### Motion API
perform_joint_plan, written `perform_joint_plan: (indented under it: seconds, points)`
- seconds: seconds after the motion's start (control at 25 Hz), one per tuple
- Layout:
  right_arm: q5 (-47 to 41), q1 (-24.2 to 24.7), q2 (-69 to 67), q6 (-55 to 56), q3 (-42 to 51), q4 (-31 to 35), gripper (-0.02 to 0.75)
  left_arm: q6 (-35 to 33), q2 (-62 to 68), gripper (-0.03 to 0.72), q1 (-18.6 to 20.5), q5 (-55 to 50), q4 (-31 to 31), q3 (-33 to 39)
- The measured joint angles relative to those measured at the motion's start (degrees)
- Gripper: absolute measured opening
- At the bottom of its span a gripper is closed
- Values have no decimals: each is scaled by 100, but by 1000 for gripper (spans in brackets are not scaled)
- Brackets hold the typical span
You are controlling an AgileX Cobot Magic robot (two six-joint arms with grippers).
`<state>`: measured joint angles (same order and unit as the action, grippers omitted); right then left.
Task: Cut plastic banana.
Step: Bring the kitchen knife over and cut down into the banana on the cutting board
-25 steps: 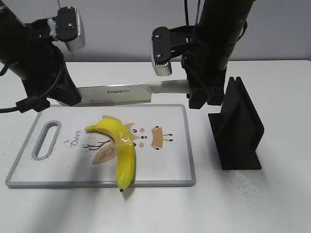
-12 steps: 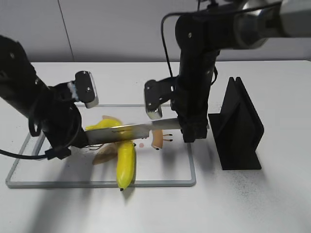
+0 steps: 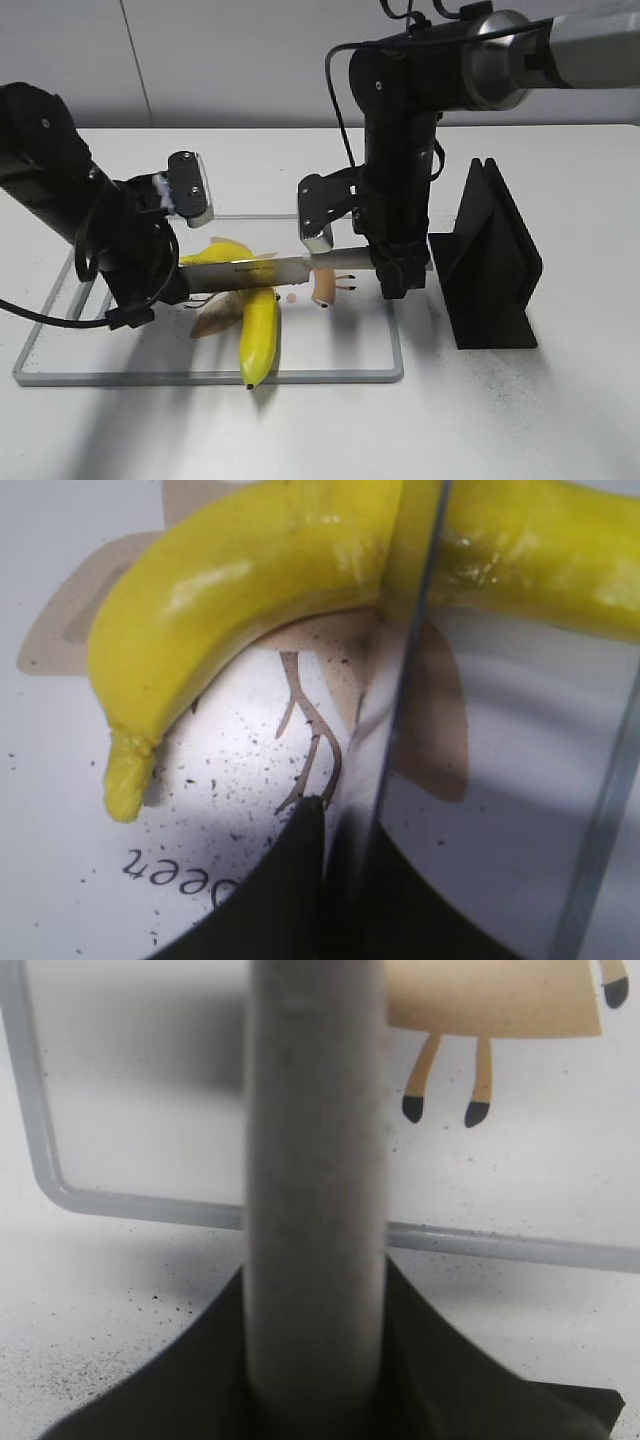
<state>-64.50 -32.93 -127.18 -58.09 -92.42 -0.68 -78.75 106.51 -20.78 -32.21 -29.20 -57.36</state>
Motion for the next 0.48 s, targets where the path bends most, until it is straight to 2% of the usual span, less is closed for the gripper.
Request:
perform_joint_plan:
  seconds: [0.24,0.48]
  points:
    - [157,5,173,56,-108,-65,177,61,-17,5,12,-348,324,-428]
    - [-114,5,740,92,-426,-188,176,80,-725,2,19,-645,654,-738]
